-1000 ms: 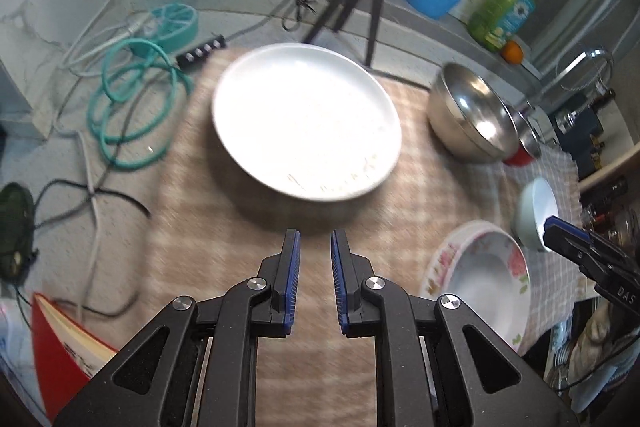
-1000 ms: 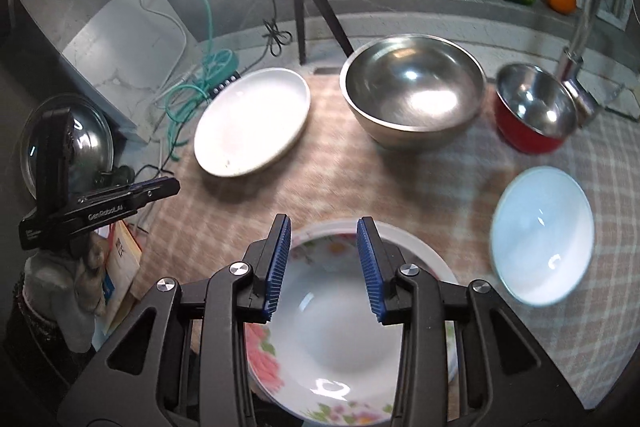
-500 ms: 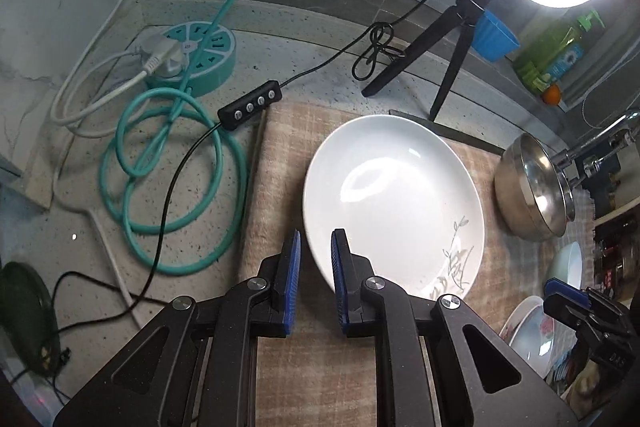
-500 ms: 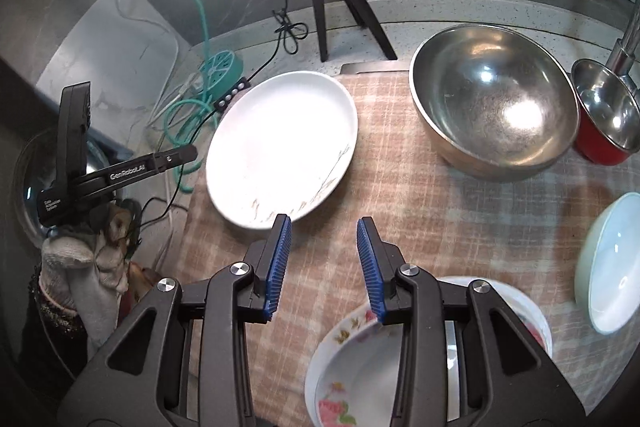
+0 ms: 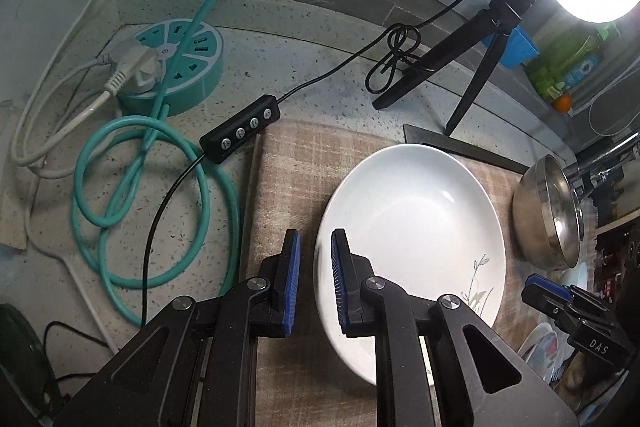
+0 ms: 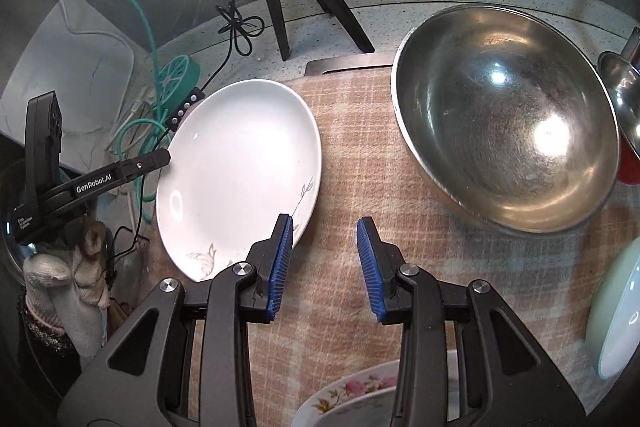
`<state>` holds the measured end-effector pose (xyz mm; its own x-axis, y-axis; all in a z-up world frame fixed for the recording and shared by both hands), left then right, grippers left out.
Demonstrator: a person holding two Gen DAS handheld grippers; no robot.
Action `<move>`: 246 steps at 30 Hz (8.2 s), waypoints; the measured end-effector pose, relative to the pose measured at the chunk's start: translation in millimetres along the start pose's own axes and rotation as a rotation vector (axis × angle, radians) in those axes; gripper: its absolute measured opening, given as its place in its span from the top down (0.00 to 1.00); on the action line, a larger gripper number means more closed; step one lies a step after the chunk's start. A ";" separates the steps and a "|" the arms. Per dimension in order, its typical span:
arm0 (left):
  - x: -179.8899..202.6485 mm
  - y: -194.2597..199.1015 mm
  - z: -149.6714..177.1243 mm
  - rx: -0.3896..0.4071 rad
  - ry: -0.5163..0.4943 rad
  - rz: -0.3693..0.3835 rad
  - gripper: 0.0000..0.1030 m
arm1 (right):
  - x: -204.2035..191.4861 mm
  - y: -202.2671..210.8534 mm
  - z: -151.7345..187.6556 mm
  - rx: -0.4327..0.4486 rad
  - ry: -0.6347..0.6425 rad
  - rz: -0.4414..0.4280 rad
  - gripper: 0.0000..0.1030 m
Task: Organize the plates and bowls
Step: 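Move the right gripper to the gold-branch white plate rim and grasp it, then carry the gold-branch white plate over and lower it onto the plate stack, then open the right gripper and lift it off the plate stack, then move the right gripper to the rim of the large steel bowl, then close the right gripper on the large steel bowl rim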
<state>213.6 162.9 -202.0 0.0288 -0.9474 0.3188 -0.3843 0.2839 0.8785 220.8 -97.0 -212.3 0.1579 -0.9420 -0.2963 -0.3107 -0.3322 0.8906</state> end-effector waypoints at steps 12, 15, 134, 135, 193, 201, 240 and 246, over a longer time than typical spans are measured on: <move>3.8 -9.6 -1.6 -0.021 -0.014 -0.003 0.86 | -5.0 -23.3 -8.4 -0.042 -0.004 -0.012 0.78; 2.8 -12.3 -2.8 -0.016 -0.010 -0.009 0.87 | -6.8 -28.6 -10.8 -0.049 -0.006 -0.009 0.82; 189.3 35.3 200.2 -0.030 0.020 0.072 0.90 | 128.9 112.1 144.7 -0.160 0.101 0.020 0.88; 190.2 35.0 200.6 -0.034 0.016 0.072 0.90 | 128.5 112.0 145.3 -0.161 0.105 0.026 0.88; 200.9 16.5 42.4 0.039 -0.026 0.151 0.73 | 138.6 125.4 -10.6 0.103 -0.033 0.005 0.59; 200.2 -16.5 16.9 -0.011 0.004 0.164 0.73 | 148.5 96.9 -26.9 0.048 -0.090 -0.018 0.63; 207.6 -40.3 20.6 -0.073 -0.032 0.149 0.84 | 136.5 70.2 -26.1 -0.040 -0.069 0.015 0.82; 205.2 -27.9 32.1 -0.058 -0.030 0.149 0.84 | 126.9 80.0 -12.2 -0.036 -0.053 0.009 0.82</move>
<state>200.6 -44.2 -172.5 -0.0521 -0.8977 0.4375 -0.3283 0.4292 0.8414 227.4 -242.5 -174.5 0.1045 -0.9466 -0.3051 -0.2781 -0.3223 0.9049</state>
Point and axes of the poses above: each gripper's, at about its wrist camera, not at the fingertips, and y roughly against the way its jaws point, x to its right, z to its underside, the point moved 2 cm from there along -y, roughly the way its jaws point, and after that the axes turned 2 degrees about z, right-handed, at the moved point
